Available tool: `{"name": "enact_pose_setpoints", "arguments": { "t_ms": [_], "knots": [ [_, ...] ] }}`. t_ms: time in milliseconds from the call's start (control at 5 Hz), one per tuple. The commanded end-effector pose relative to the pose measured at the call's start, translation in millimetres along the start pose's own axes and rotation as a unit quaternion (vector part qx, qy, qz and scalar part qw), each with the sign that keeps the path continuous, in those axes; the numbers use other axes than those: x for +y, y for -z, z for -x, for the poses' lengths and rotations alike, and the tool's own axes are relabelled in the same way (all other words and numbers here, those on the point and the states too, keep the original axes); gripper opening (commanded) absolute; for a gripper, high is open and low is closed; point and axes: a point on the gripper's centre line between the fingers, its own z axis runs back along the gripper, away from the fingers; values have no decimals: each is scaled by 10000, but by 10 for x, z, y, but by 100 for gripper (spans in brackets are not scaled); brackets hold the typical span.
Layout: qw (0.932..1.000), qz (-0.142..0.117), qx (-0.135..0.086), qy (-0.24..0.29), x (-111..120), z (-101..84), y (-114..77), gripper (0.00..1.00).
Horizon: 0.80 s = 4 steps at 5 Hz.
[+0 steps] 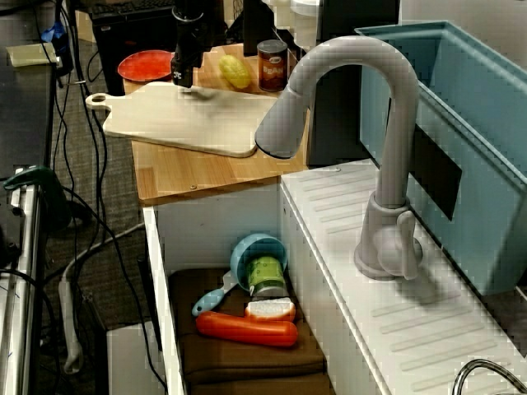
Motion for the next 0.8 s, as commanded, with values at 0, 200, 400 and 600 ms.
{"name": "enact_pose_setpoints", "arguments": {
  "t_ms": [0, 200, 400, 600],
  "knots": [
    [9998, -181, -42, -113, 141, 20, -151, 55],
    [9998, -162, -24, -122, 142, 15, -138, 23],
    [9998, -154, -27, -134, 151, 17, -138, 0],
    [9998, -131, -24, -150, 159, 19, -130, 0]
  ]
}}
